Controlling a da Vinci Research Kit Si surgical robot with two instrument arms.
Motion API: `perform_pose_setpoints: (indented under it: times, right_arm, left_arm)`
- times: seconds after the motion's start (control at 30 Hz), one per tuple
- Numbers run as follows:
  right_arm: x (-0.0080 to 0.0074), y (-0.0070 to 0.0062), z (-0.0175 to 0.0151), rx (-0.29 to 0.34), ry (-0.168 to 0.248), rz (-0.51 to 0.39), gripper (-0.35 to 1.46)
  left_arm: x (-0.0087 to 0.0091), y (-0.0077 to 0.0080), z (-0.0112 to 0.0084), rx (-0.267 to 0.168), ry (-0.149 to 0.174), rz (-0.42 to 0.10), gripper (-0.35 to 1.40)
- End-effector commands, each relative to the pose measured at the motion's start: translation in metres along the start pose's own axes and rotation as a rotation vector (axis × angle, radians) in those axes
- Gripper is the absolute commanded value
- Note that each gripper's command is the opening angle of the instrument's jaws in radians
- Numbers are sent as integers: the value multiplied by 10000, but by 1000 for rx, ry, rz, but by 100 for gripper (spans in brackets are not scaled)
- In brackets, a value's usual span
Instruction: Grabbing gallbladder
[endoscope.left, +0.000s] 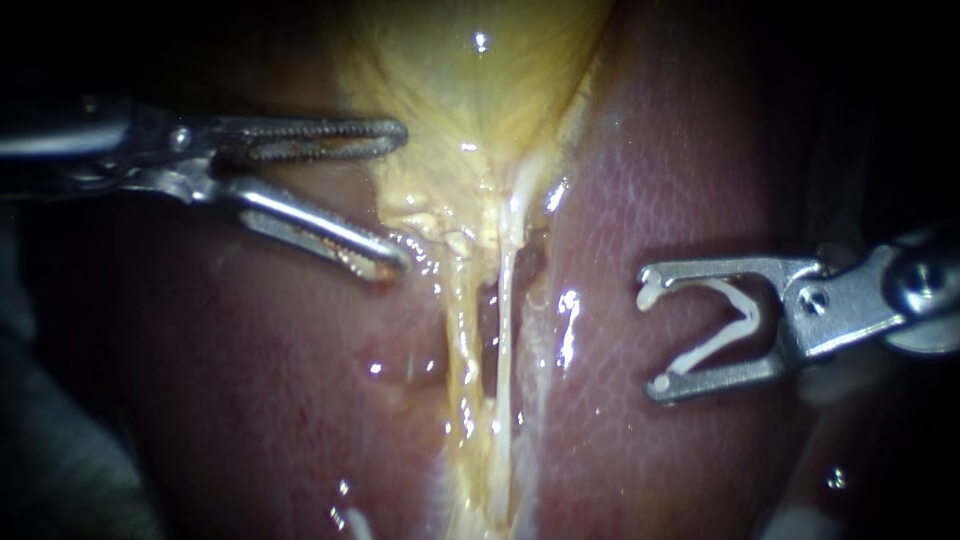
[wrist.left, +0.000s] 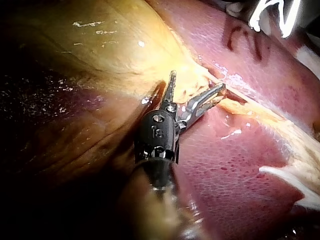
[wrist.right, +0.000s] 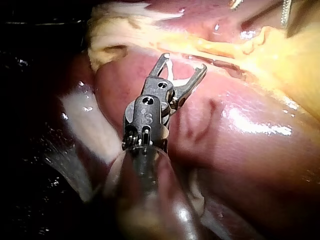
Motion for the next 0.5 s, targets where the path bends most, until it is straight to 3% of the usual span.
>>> perform_pose_setpoints:
  times: [0.03, 0.23, 0.5]
  right_arm:
    - [0, 0, 0, 0, 0, 0, 47]
    - [0, 0, 0, 0, 0, 0, 47]
    - [0, -1, -1, 1, 0, -1, 47]
  left_arm:
    - [-3, 1, 5, 0, -8, 7, 59]
    - [-13, -4, 26, 5, -26, 2, 52]
    - [-25, -27, 41, 6, -44, 0, 49]
